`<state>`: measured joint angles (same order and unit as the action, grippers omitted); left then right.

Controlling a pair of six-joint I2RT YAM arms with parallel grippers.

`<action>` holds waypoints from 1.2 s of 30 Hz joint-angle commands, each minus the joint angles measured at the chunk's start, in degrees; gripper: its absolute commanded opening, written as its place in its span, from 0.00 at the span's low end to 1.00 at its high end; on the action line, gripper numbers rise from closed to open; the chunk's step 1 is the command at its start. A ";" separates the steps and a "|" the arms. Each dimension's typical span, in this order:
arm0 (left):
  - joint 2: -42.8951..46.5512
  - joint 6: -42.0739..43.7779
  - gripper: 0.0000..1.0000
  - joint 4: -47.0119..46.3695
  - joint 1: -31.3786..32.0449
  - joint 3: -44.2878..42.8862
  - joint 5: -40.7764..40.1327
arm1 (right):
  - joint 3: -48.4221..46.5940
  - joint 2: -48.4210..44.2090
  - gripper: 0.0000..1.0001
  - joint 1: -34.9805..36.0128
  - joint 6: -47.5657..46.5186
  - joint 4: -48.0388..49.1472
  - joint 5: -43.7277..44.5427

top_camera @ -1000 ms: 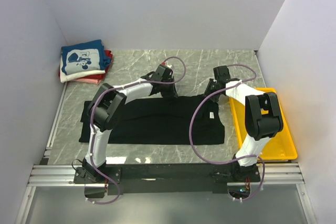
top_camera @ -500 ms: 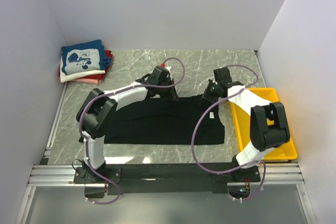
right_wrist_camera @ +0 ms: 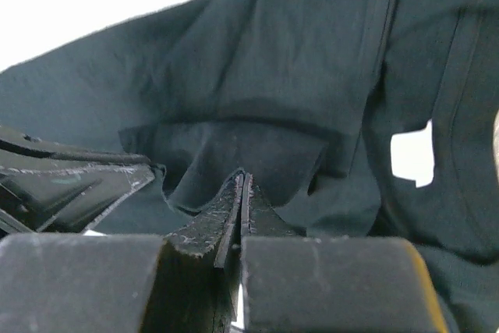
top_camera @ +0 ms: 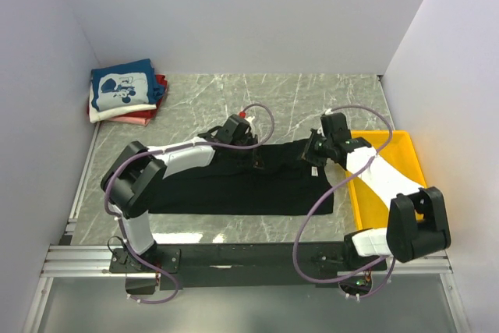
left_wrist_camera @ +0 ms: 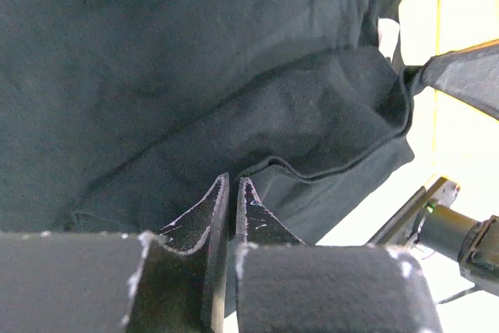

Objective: Fold and stack the t-shirts
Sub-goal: Fold the tshirt

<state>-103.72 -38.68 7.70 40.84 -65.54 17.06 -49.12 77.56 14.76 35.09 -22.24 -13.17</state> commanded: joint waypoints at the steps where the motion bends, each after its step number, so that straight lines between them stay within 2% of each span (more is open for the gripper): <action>1: 4.40 -0.96 0.01 -3.05 0.82 1.11 1.14 | 1.75 -4.25 0.00 1.75 0.42 -1.14 -0.28; 18: 11.52 -3.16 0.01 -5.42 5.12 11.75 0.08 | 12.03 -18.22 0.00 7.65 5.16 -4.57 2.53; 27: 13.37 -4.21 0.02 -6.03 5.21 15.00 -1.41 | 17.74 -21.22 0.00 10.28 7.62 -2.46 1.66; 28: 13.54 -4.39 0.03 -5.86 5.21 15.17 -1.76 | 18.01 -21.40 0.04 10.63 7.62 -2.28 1.57; 29: 13.81 -4.22 0.10 -5.68 5.21 15.44 -2.03 | 18.45 -21.57 0.07 10.90 7.88 -1.93 1.57; 30: 13.98 -4.21 0.13 -5.51 5.21 15.44 -2.12 | 18.62 -22.01 0.11 11.07 7.89 -2.19 1.65; 31: 14.16 -3.95 0.15 -5.33 5.21 15.61 -2.20 | 18.45 -22.27 0.18 11.42 7.89 -2.72 2.09; 33: 15.12 -3.95 0.27 -4.89 5.21 16.14 -3.08 | 18.27 -23.76 0.26 11.60 7.62 -3.07 2.09; 34: 15.56 -3.86 0.30 -4.81 5.21 16.32 -3.35 | 17.93 -24.47 0.35 11.78 7.54 -3.42 2.09; 36: 16.71 -3.60 0.39 -3.40 5.21 16.23 -4.22 | 17.31 -25.61 0.42 11.78 7.10 -4.74 2.88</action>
<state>-90.43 -42.63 4.36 45.84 -49.43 14.68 -30.63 54.52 26.02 42.54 -26.48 -11.62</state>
